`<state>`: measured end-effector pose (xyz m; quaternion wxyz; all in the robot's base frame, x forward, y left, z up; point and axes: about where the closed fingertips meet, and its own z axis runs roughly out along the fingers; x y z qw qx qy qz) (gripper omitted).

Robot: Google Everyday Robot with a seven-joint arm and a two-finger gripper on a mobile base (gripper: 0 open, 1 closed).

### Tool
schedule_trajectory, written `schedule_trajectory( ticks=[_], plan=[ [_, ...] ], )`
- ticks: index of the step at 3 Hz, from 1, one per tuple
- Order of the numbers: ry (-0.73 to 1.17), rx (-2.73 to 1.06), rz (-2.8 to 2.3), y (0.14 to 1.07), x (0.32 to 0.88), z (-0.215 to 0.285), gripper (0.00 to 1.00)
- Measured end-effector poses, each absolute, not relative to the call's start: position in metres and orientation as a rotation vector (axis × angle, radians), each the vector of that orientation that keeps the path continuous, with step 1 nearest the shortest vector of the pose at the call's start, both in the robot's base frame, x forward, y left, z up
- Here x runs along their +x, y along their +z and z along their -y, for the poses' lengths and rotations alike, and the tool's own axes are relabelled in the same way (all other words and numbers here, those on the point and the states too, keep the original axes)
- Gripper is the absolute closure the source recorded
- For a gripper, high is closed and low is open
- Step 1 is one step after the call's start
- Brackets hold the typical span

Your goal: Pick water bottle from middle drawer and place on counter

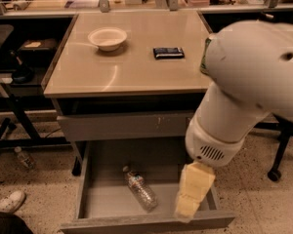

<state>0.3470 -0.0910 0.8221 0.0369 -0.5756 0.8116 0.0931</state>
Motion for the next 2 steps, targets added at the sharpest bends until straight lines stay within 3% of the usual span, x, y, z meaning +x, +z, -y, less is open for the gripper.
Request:
schedule_trajectory(
  ticks=[1, 2],
  plan=[
    [0.398, -1.73, -2.492, 0.7599, 0.3453, 0.0289, 0.0],
    [0.394, -1.717, -2.496, 0.7616, 0.345, 0.0295, 0.0]
  ],
)
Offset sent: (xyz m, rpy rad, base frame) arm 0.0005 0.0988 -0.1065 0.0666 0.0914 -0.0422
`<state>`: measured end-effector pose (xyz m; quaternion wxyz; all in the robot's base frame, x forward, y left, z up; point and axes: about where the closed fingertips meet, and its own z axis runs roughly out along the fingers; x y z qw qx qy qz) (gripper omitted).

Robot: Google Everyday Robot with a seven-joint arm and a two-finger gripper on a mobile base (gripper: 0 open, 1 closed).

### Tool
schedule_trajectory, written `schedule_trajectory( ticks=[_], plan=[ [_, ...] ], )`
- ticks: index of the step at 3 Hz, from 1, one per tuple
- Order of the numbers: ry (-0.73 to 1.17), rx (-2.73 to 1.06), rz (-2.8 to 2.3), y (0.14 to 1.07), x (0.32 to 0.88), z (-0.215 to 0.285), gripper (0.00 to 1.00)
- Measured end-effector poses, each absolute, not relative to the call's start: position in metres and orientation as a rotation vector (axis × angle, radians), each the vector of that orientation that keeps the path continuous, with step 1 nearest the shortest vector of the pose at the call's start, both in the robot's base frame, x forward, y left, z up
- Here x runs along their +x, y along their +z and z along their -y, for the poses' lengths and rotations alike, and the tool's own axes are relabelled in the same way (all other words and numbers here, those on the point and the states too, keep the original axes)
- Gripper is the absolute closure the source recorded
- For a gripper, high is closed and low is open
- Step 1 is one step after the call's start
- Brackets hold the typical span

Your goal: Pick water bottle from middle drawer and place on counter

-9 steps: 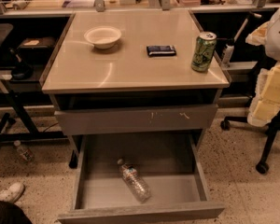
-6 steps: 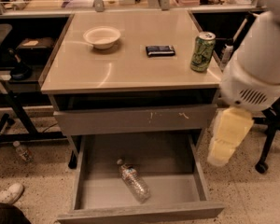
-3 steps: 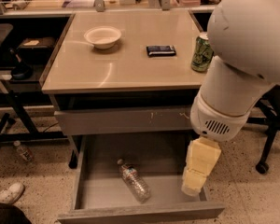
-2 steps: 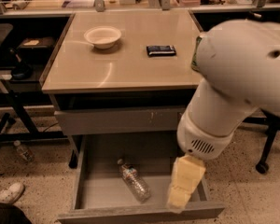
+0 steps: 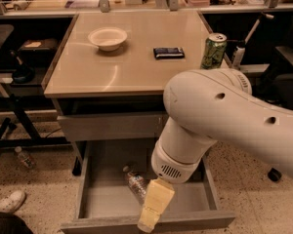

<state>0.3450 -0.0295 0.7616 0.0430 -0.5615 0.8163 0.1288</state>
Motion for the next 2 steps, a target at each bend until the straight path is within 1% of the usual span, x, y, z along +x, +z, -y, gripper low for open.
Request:
schedule_trajectory(
  ticks=[1, 2],
  plan=[
    [0.426, -1.702, -2.479, 0.748, 0.346, 0.022, 0.0],
    [0.436, -1.65, -2.483, 0.707, 0.362, 0.006, 0.0]
  ],
)
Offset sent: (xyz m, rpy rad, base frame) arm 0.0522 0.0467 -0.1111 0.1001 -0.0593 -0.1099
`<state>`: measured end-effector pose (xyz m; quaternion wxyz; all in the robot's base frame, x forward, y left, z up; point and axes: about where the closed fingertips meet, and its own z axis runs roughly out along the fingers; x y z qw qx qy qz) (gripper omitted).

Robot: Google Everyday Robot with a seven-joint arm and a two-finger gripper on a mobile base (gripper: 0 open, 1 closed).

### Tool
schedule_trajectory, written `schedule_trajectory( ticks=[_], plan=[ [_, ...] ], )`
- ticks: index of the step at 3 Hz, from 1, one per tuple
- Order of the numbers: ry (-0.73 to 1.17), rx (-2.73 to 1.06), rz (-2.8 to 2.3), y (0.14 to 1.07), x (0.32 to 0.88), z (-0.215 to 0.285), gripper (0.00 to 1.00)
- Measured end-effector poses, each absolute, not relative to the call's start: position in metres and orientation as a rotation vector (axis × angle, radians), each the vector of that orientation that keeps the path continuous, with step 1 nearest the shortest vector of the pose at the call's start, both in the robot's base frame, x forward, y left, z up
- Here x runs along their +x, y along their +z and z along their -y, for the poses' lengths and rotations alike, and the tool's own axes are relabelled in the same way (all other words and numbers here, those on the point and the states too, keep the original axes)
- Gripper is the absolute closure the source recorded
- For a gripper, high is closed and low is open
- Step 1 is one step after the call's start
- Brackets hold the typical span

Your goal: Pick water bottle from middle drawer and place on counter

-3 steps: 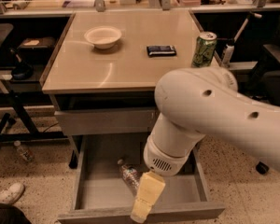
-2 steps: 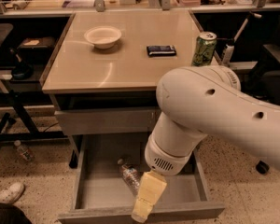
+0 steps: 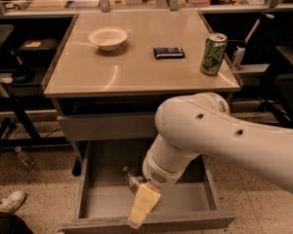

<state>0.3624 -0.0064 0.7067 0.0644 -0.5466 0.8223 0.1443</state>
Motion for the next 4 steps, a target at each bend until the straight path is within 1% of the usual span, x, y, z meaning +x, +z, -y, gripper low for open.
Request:
schedule_trajectory(
  ticks=[1, 3, 4],
  plan=[
    [0.427, -1.574, -2.497, 0.669, 0.387, -0.003, 0.0],
    [0.344, -1.56, -2.543, 0.607, 0.413, -0.021, 0.0],
    [0.344, -1.559, -2.543, 0.607, 0.413, -0.021, 0.0]
  ],
)
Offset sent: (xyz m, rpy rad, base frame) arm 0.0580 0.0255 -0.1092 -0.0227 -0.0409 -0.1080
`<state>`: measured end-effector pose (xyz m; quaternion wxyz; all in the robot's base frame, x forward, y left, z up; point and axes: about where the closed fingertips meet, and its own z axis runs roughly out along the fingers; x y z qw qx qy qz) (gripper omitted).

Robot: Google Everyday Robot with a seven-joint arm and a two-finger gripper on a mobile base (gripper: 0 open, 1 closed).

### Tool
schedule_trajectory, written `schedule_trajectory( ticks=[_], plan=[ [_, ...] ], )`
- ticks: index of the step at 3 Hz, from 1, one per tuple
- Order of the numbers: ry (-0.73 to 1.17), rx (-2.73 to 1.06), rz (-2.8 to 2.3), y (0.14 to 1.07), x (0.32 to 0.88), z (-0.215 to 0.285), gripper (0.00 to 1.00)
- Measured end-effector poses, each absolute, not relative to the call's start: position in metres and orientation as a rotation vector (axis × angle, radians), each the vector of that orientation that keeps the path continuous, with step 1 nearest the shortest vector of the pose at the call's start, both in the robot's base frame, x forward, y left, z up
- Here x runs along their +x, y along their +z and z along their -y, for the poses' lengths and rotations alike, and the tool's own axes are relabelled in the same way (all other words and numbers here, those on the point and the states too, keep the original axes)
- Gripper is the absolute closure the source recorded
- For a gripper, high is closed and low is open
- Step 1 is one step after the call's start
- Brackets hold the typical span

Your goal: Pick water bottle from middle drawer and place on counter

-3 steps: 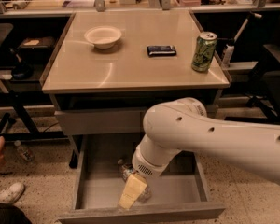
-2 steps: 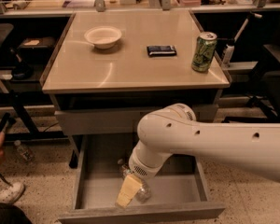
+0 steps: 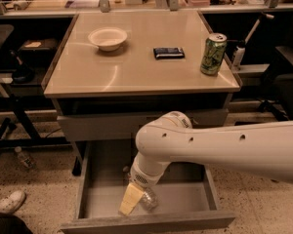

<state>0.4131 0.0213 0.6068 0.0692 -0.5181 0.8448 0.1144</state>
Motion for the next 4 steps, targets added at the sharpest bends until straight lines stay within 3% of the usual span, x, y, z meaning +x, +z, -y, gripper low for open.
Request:
schedule_trajectory(
  ticks=[2, 4],
  plan=[
    [0.526, -1.398, -2.609, 0.535, 0.422, -0.042, 0.0],
    [0.545, -1.246, -2.664, 0.476, 0.438, -0.05, 0.0]
  ],
)
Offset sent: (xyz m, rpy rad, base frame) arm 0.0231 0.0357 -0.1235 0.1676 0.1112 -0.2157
